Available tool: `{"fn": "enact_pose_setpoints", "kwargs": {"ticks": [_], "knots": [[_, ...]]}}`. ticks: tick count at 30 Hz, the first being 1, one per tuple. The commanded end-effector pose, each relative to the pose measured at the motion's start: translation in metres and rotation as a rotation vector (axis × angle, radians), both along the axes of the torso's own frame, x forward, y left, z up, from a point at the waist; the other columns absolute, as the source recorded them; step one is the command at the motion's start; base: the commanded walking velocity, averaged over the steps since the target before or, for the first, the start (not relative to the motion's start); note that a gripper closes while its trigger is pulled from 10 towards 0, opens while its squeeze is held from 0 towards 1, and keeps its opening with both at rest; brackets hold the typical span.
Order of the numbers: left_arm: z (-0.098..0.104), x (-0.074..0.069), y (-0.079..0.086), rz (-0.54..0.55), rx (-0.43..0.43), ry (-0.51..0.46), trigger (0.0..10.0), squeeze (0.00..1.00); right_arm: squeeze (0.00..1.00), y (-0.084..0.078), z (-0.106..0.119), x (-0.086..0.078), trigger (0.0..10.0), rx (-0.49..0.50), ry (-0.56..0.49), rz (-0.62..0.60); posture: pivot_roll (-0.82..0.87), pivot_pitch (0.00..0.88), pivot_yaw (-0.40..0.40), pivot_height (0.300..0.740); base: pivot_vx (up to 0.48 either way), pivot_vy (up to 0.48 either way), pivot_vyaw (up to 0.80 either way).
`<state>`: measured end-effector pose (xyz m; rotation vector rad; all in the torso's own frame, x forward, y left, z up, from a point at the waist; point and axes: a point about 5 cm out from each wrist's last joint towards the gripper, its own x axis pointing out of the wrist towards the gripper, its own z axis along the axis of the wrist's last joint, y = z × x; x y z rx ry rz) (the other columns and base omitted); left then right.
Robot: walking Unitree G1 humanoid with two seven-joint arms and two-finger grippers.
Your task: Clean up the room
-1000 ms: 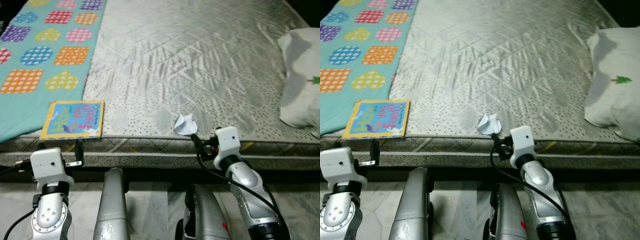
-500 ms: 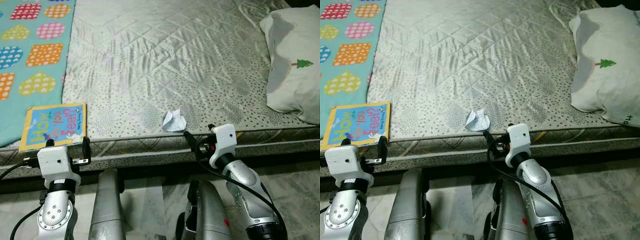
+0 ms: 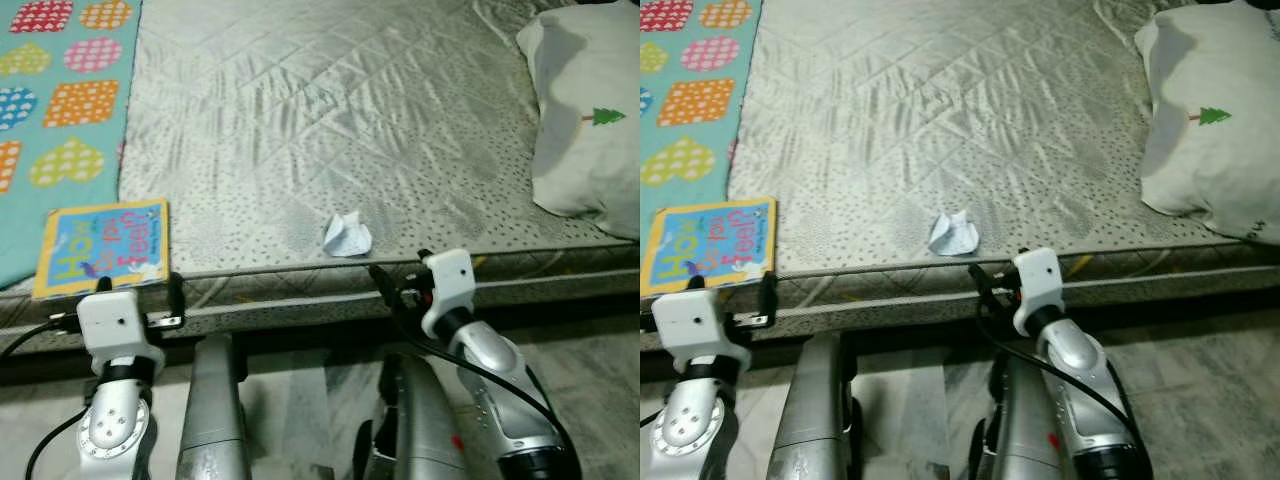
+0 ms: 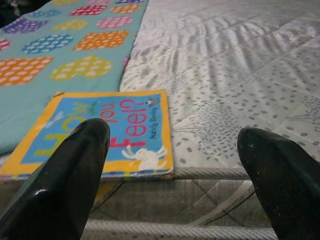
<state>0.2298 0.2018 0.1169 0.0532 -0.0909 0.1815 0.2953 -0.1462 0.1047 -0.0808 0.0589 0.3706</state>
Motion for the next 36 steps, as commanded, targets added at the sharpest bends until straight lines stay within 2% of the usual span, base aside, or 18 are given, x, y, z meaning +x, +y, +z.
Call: {"fn": "enact_pose_setpoints", "kwargs": {"ticks": [1, 12, 22, 28, 29, 36], "knots": [[-0.0037, -0.005, 0.0021, -0.001, -0.003, 0.017, 10.0, 0.0, 0.0, 0.005, 0.0006, -0.0019, 10.0, 0.014, -0.007, 0.02, 0.12, 0.269, -0.049, 0.528, 0.304, 0.0, 0.0], [-0.0039, -0.0042, -0.0002, -0.014, -0.012, 0.016, 10.0, 0.0, 0.0, 0.0033, -0.0005, -0.0018, 10.0, 0.011, -0.006, 0.013, 0.12, 0.265, -0.049, 0.528, 0.329, 0.0, 0.0], [-0.0041, -0.0043, -0.0025, -0.025, -0.056, 0.019, 10.0, 0.0, 0.0, 0.0034, -0.0016, -0.0015, 10.0, 0.009, -0.003, 0.015, 0.12, 0.269, -0.048, 0.528, 0.0, 0.0, 0.0], [-0.0038, -0.0043, -0.0041, -0.031, -0.051, 0.014, 10.0, 0.0, 0.0, 0.0028, -0.0029, -0.0011, 10.0, 0.014, 0.002, 0.012, 0.12, 0.273, -0.047, 0.528, 0.0, 0.0, 0.0], [-0.0039, -0.0042, -0.0041, -0.031, -0.051, 0.016, 10.0, 0.0, 0.0, 0.0022, -0.0028, -0.0016, 10.0, -0.01, -0.007, 0.02, 0.12, 0.273, -0.047, 0.528, 0.0, 0.0, 0.0], [-0.0034, -0.0025, -0.0038, -0.036, -0.044, 0.017, 10.0, 0.0, 0.0, 0.0037, -0.0028, -0.0007, 10.0, 0.005, -0.004, 0.02, 0.12, 0.28, -0.044, 0.528, 0.0, 0.0, 0.58]]}}
